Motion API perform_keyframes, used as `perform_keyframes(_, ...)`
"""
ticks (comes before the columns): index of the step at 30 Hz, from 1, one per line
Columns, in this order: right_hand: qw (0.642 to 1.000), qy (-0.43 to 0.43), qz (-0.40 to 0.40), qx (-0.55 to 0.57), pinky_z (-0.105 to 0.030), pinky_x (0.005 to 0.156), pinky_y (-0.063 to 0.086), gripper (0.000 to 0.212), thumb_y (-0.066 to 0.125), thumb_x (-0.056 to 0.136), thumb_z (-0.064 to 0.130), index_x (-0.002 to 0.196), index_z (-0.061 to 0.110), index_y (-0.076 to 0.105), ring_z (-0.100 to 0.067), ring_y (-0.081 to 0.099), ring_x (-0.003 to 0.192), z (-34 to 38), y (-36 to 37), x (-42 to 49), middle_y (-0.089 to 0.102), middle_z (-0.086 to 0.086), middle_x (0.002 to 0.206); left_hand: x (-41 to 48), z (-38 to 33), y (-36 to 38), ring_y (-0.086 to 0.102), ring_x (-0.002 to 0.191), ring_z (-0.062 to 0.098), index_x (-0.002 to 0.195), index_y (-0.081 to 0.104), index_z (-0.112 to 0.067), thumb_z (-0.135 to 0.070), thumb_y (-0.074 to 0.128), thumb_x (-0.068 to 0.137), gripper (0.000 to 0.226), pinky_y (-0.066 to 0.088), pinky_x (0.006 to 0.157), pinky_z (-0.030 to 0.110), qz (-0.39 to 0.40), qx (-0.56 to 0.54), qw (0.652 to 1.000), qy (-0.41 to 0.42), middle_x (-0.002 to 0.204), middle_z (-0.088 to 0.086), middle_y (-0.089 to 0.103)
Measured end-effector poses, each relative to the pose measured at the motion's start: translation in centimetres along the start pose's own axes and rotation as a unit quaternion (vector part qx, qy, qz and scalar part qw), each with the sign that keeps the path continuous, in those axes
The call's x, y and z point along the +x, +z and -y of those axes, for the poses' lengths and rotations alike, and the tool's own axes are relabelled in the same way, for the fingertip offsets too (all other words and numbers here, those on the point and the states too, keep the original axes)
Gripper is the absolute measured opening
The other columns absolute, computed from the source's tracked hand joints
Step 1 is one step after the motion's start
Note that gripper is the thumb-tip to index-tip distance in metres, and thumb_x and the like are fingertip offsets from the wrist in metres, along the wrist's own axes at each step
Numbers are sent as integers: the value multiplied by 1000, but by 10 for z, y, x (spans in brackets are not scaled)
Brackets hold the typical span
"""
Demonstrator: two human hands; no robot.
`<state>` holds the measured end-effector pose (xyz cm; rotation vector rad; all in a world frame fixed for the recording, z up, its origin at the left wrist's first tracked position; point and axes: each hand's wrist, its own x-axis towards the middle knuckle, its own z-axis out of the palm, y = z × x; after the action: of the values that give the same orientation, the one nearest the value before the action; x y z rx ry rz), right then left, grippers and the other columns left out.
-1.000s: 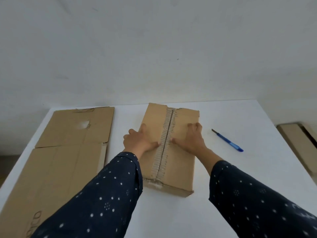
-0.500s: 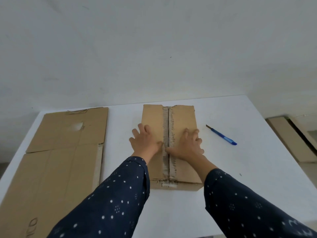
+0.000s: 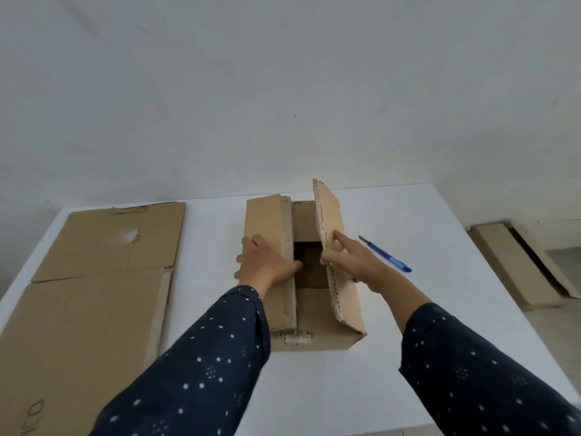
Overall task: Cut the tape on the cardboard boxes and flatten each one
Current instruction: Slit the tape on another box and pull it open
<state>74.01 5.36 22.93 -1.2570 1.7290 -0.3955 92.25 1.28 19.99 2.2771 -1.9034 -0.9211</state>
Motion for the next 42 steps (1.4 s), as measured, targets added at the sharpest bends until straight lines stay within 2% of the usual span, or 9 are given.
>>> perform_keyframes(5, 998, -10, -18, 53, -45, 104, 35, 75, 51, 96, 40, 158, 35, 10, -32, 38, 134, -1, -3, 0, 29, -5, 156, -2, 6, -43, 50, 91, 25, 140, 34, -6, -34, 58, 87, 65, 45, 71, 36, 22, -260, 965, -21, 138, 19, 45)
perform_keyframes(7, 995, -17, -31, 92, -49, 110, 35, 67, 45, 98, 34, 157, 35, 14, -32, 35, 138, -2, -7, -1, 29, -5, 158, -5, 15, -55, 52, 97, 26, 139, 46, -10, -38, 50, 95, 52, 44, 78, 36, -10, -310, 950, -31, 135, 15, 53)
perform_keyframes(13, 990, -73, -103, 60, -34, 93, 44, 48, 33, 103, 20, 150, 32, 37, -20, 54, 107, 0, -46, -9, 55, -2, 132, -16, 33, -100, 65, 88, 28, 107, 66, -10, -35, 52, 98, 30, 51, 78, 36, -84, -413, 905, -62, 98, 9, 67)
perform_keyframes(19, 990, -38, -99, -91, -45, 95, 47, 64, 41, 104, 20, 158, 23, 6, -37, 55, 118, -8, -76, -4, 49, -18, 140, -27, 6, -144, 65, 75, 24, 115, 65, -5, -30, 58, 100, 30, 46, 59, 30, -103, -458, 883, -25, 90, 7, 68)
perform_keyframes(22, 974, -83, -139, -158, -46, 103, 41, 62, 46, 101, 20, 155, 13, 18, -35, 44, 131, 12, -74, -7, 36, -14, 151, -33, -15, -148, 65, 74, 23, 113, 65, -6, -28, 56, 101, 27, 49, 57, 28, -90, -462, 882, -7, 91, 8, 69)
perform_keyframes(30, 968, -237, -21, 77, -37, 113, 34, 77, 59, 91, 56, 156, 35, 21, -19, 38, 140, 102, -60, -38, 36, 2, 156, -46, -88, -122, 70, 89, 26, 124, 64, -8, -32, 59, 99, 34, 57, 71, 35, 43, -544, 837, 33, 101, 9, 72)
perform_keyframes(35, 976, -218, -15, 17, -34, 110, 33, 76, 58, 91, 29, 156, 38, 19, -22, 36, 141, 87, -76, -30, 36, 1, 156, -38, -108, -103, 71, 97, 21, 122, 65, -9, -46, 49, 103, 45, 59, 71, 31, 107, -584, 801, 70, 115, 7, 71)
perform_keyframes(39, 980, -190, -18, 62, -45, 110, 41, 72, 51, 88, 29, 152, 48, 22, -18, 45, 131, 72, -92, -23, 37, 5, 154, -16, -84, -81, 47, 129, 29, 143, 46, -18, -49, 57, 90, 62, 46, 100, 42, -58, -429, 901, -16, 147, 6, 46)
perform_keyframes(42, 974, -199, -6, 106, -48, 114, 36, 71, 50, 88, 26, 151, 48, 26, -17, 38, 138, 69, -97, -22, 34, 8, 156, -11, -62, -61, 38, 138, 38, 157, 20, -18, -59, 57, 91, 86, 39, 109, 49, 14, -376, 917, -133, 157, 11, 30)
